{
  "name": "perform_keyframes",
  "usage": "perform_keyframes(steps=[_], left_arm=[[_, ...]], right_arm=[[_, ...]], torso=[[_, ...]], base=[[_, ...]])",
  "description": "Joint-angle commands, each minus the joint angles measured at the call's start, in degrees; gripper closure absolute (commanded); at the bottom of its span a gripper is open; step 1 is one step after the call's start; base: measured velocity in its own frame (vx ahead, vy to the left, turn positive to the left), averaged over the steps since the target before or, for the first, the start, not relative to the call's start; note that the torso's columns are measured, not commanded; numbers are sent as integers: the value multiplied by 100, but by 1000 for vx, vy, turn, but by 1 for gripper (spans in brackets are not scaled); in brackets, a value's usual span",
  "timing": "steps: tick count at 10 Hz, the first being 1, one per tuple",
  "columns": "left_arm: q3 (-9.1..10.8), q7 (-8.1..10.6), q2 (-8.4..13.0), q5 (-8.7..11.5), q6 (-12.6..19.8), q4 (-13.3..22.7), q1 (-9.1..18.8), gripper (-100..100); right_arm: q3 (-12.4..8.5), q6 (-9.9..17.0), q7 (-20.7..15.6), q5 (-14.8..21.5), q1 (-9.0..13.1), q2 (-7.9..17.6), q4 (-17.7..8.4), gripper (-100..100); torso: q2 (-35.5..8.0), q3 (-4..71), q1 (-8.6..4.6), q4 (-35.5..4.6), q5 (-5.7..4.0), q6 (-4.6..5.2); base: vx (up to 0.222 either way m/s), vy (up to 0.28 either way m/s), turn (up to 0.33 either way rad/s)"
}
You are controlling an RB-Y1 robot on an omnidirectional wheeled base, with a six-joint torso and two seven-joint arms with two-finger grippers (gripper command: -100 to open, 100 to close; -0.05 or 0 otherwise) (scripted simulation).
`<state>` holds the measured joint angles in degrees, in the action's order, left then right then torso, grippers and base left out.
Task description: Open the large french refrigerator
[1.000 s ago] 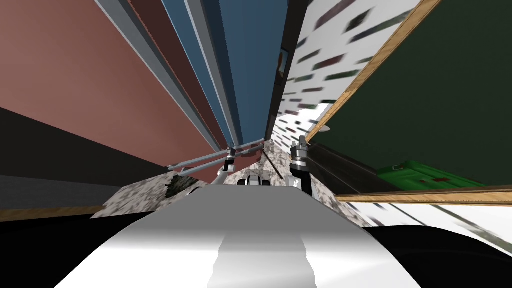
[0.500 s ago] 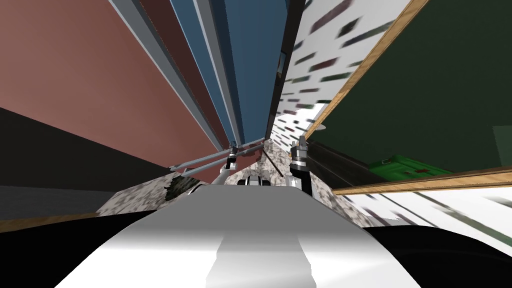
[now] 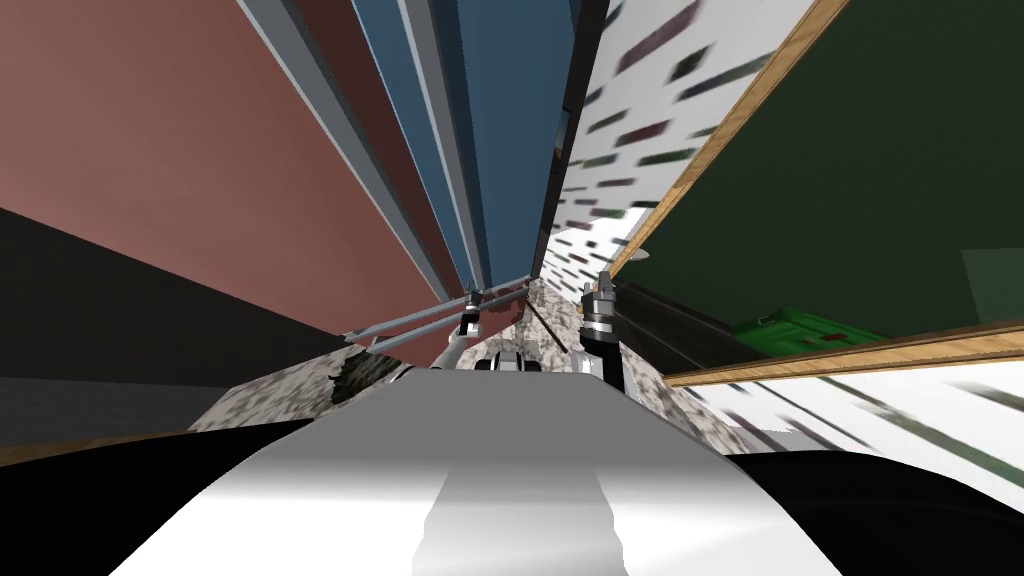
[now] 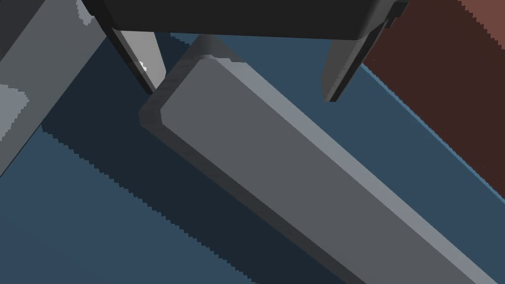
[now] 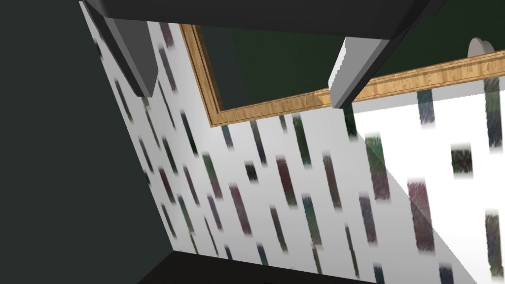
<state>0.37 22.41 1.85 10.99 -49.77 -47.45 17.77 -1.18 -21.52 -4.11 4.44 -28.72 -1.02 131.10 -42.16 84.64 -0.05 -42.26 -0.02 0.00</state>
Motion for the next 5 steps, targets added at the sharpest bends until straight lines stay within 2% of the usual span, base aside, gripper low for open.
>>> perform_keyframes(steps=[1,2,3,4,5], left_arm=[[22,-3,16,16,113,9,86,-100],[-11,10,7,-6,-29,-7,-54,100],[6,15,24,8,57,61,39,100],[193,-158,-6,92,57,21,42,100],[193,-158,-6,92,57,21,42,100]], right_arm=[[0,0,0,0,0,0,0,0],[0,0,0,0,0,0,0,0],[0,0,0,0,1,0,0,0],[0,0,0,0,1,0,0,0],[2,0,0,0,0,-3,0,0]], torso=[[-2,-1,6,-12,-2,1],[-11,-8,5,-8,1,2],[-33,-18,2,-17,-3,-8],[-39,-25,3,-20,-3,-5],[-48,-28,-61,-20,-18,-14]], base=[[15,7,4],[-20,-9,-53],[-8,-7,-13],[-20,-227,198],[-23,-301,170]])
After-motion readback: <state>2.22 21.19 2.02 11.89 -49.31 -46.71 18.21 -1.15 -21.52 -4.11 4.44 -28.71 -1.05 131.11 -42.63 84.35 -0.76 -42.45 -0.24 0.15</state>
